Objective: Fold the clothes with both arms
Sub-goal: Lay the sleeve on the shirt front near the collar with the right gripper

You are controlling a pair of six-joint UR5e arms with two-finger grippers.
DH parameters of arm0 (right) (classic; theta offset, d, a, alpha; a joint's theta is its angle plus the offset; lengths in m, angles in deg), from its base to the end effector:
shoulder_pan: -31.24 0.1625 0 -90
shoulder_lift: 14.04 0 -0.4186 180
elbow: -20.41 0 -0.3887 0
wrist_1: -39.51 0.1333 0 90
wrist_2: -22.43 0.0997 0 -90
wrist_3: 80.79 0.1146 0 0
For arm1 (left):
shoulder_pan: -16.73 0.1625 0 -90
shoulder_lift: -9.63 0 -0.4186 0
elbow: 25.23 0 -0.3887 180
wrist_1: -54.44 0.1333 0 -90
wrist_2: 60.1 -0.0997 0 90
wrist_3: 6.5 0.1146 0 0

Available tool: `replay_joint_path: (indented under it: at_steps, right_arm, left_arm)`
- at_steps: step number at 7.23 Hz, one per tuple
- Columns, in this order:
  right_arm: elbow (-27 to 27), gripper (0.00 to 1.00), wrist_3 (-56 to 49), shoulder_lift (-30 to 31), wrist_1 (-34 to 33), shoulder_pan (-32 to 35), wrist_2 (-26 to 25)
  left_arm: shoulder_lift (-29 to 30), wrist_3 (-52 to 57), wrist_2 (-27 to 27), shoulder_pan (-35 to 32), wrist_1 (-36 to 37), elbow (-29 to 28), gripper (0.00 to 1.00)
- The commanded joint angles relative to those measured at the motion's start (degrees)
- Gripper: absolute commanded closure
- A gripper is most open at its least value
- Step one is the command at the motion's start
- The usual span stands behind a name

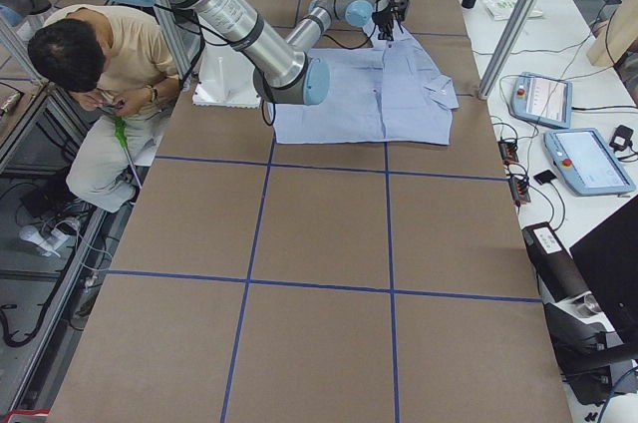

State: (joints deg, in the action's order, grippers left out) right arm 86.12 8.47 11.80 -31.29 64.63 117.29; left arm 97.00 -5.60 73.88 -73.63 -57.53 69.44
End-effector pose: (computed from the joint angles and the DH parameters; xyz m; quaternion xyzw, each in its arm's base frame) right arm -0.6202 -0.5568 0.0689 0.1093 -0.4817 0.2243 0.8401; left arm -0.0568 -0.4935 0.6016 0.1969 0.3641 0.0822 0.9066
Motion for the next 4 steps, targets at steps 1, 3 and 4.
replay_joint_path:
  at_steps: [1,3,4]
  right_arm:
    - [-2.25,1.00,1.71,-0.44,3.12,0.00,-0.99]
    - [-2.34,1.00,2.58,-0.88,3.21,0.00,-1.94]
    - [-2.34,1.00,2.67,-1.06,3.21,0.00,-2.04]
  left_arm:
    - [0.00,0.06,-0.03,0.00,0.00,-0.01,0.00]
    - [0.00,0.06,-0.03,0.00,0.00,-0.01,0.00]
    - [0.00,0.06,-0.03,0.00,0.00,0.07,0.00]
